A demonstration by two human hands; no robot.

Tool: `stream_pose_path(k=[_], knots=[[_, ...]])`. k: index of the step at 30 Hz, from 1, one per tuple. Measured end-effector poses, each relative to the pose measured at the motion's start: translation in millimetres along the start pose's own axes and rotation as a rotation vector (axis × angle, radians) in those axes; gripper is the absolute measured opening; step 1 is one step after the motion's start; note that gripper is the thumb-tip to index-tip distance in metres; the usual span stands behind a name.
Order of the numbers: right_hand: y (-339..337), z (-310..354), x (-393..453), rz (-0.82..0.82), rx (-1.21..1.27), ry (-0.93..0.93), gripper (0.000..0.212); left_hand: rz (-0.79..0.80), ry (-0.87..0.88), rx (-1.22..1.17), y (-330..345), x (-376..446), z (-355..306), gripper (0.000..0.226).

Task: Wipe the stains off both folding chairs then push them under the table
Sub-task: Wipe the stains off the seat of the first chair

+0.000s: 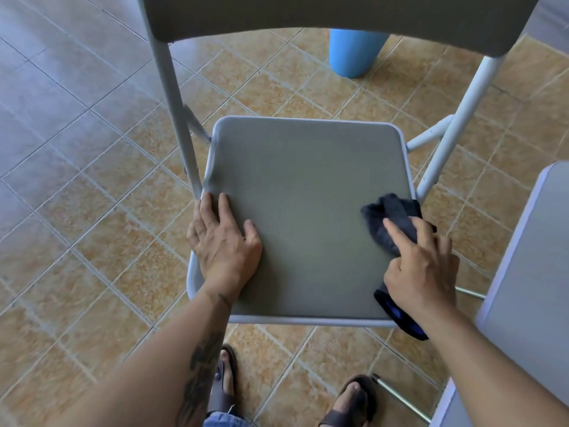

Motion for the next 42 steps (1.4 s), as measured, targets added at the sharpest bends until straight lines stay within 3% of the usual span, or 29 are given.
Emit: stream_pose_path(k=[5,7,10,15,21,24,28,30,33,38,40,42], knots=[[2.1,7.0,-20.0,0.041,0.044,0.097,0.069,0.094,0.079,-0.152,-11.5,7.6,13.2,0.061],[5.3,28.0,-29.3,0.021,0.058,0.057,0.068,0.132,0.121,-0.186,-18.1,3.9,28.0,0.062],[11.6,77.7,-51.9,0.042,0.107,-0.126,0.070,0.087,0.130,-0.153,-25.3,-18.6,57.1,0.063],[30.9,177.7,-88.1,0.271,0.068,-0.507,0.075,0.014,0.059,-0.191,-18.3,-41.7,77.0,0.062],[45.3,225.9,-36.5,0.306,-0.084,-0.705,0.075,-0.030,0.101,-0.198,-16.3,-37.3,80.9,0.065],[49.2,243.5,13.0,0.261,-0.144,-0.678,0.078,-0.048,0.035,-0.190,-15.7,-37.9,84.9,0.069],[45.4,244.3,75.1,0.224,-0.152,-0.346,0.084,-0.036,-0.001,-0.147,-13.9,-37.1,88.2,0.074],[43.0,242.4,79.4,0.234,-0.127,-0.283,0.085,-0.010,-0.019,-0.151,-13.1,-36.6,89.5,0.076],[40.4,243.7,47.1,0.226,-0.118,-0.372,0.082,-0.005,-0.042,-0.172,-12.0,-36.7,91.5,0.076],[50.6,270.4,-1.4,0.265,-0.196,-0.959,0.070,0.002,-0.027,-0.197,-13.0,-33.8,90.3,0.074],[52.5,275.9,25.8,0.256,-0.234,-0.929,0.076,-0.001,-0.027,-0.180,-13.3,-34.1,90.9,0.074],[49.9,267.8,56.3,0.218,-0.195,-0.740,0.082,0.018,-0.031,-0.171,-13.7,-34.4,91.0,0.074]])
Point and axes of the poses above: each hand's wrist, its own x-axis towards the middle knuckle, its own y-axis out of the palm, z = x × y, the point moved 5 cm from there along x, towards the middle knuckle, and after that the axes turned 3 degrees about y, right-handed, at the moved point
